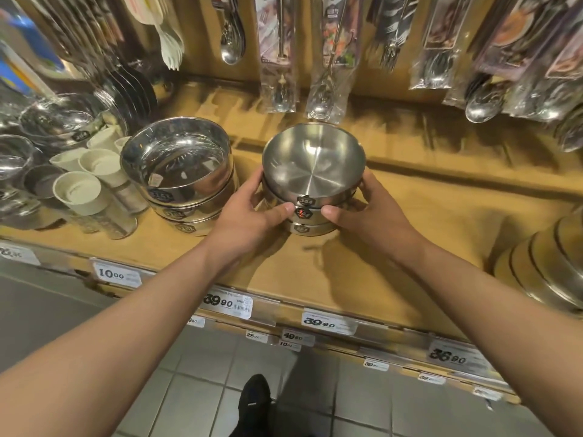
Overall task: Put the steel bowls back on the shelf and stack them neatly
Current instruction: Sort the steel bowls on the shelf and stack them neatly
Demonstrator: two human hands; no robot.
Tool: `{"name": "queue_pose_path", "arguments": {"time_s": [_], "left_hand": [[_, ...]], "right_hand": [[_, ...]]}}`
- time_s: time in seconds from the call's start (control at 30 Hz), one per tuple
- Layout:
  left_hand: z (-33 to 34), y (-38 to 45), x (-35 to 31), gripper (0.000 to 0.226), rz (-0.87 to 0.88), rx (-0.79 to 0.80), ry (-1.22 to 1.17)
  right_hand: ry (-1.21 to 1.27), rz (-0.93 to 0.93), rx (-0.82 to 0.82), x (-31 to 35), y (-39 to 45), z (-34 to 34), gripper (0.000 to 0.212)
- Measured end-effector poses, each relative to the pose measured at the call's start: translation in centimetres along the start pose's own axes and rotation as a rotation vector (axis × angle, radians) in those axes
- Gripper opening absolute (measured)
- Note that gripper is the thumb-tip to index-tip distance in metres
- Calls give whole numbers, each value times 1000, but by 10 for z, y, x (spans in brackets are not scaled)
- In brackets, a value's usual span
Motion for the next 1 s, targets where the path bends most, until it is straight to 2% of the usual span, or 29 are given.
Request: {"name": "queue_pose_path", "arguments": {"time_s": [0.33, 0.53, 0.73, 1.0], "left_hand": [[-2, 1, 4, 78, 13, -44, 50], [-3, 3, 3, 73, 54, -35, 94], [0, 1, 3, 71, 68, -31, 93], [-3, 1, 6, 80, 67, -55, 93]], "right_hand": [[-61, -80, 18, 8, 7, -5, 85], [10, -59, 75, 7, 4, -1, 96], [39, -78, 88, 5, 5, -1, 94], [11, -108, 90, 7, 9, -4, 92]]}}
Point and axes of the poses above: each hand's wrist, its own y-axis towards the middle knuckle, its own z-axis out of the palm, x = y × z, the point moved 7 cm from there along y, towards the middle knuckle, and after that the axes turned 3 degrees about -x, right-handed, at the moved point
